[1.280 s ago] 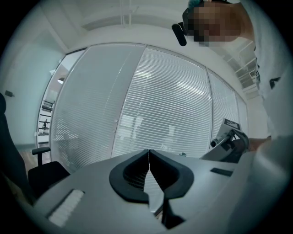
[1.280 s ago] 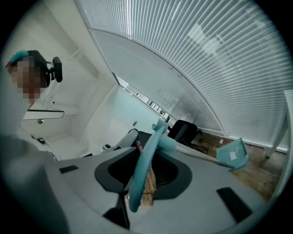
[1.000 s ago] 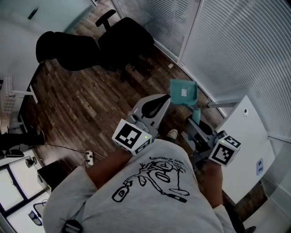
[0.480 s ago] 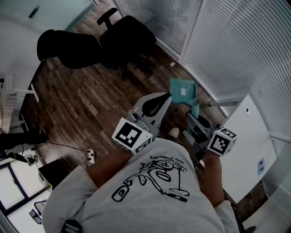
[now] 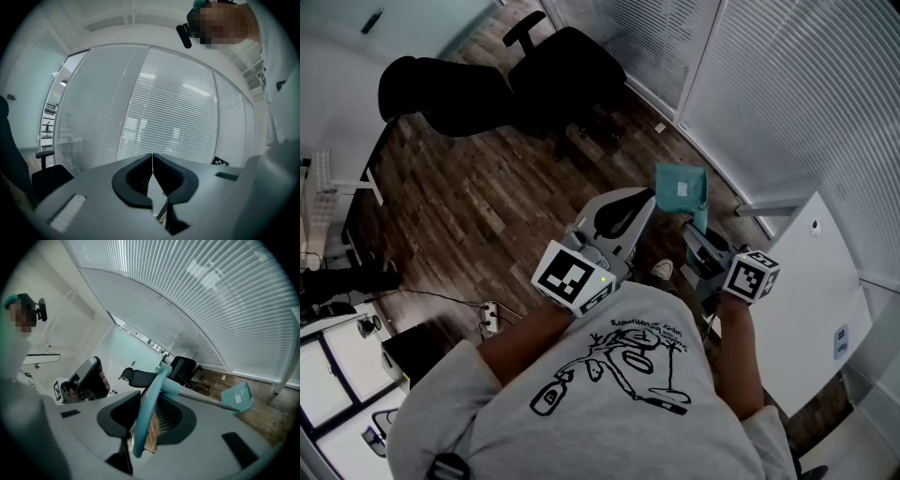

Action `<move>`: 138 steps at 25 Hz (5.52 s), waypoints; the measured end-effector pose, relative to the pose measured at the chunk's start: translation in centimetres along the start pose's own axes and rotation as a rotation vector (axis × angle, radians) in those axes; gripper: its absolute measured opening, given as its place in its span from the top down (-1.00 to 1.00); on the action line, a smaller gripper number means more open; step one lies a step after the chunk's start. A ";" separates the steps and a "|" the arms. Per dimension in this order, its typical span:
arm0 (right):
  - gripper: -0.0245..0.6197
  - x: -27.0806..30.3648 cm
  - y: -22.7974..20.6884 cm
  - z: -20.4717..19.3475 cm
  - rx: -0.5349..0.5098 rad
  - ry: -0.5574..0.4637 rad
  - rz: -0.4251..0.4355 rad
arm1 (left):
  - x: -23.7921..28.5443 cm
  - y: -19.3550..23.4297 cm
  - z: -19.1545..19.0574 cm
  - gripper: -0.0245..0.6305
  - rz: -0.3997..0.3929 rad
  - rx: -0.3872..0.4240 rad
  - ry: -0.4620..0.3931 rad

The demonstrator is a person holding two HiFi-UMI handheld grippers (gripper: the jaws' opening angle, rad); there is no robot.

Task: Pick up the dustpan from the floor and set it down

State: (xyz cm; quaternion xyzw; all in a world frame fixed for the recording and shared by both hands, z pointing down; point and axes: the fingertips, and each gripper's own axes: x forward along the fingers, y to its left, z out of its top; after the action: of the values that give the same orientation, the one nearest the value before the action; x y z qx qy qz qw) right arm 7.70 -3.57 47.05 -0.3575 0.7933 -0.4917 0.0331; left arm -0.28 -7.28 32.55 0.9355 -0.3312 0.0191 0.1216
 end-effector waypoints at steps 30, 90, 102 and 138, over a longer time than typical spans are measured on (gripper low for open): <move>0.64 4.0 -9.8 -5.3 0.040 0.025 -0.038 | -1.6 0.2 -1.8 0.92 0.017 -0.018 0.026; 0.68 10.6 -23.4 -16.0 0.226 0.113 -0.065 | -2.7 1.9 -6.1 0.92 0.098 -0.050 0.155; 0.70 8.9 -22.7 -20.5 0.256 0.165 -0.100 | -3.0 1.2 -5.8 0.92 0.082 -0.050 0.150; 0.57 6.9 -22.6 -26.8 0.300 0.354 -0.182 | -3.7 -0.4 -5.6 0.92 0.062 -0.044 0.138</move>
State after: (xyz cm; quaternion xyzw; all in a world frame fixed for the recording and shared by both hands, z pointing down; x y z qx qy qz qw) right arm 3.87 6.67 81.07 -0.3272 0.6693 -0.6599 -0.0980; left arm -2.70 -3.37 37.44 0.9183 -0.3514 0.0800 0.1642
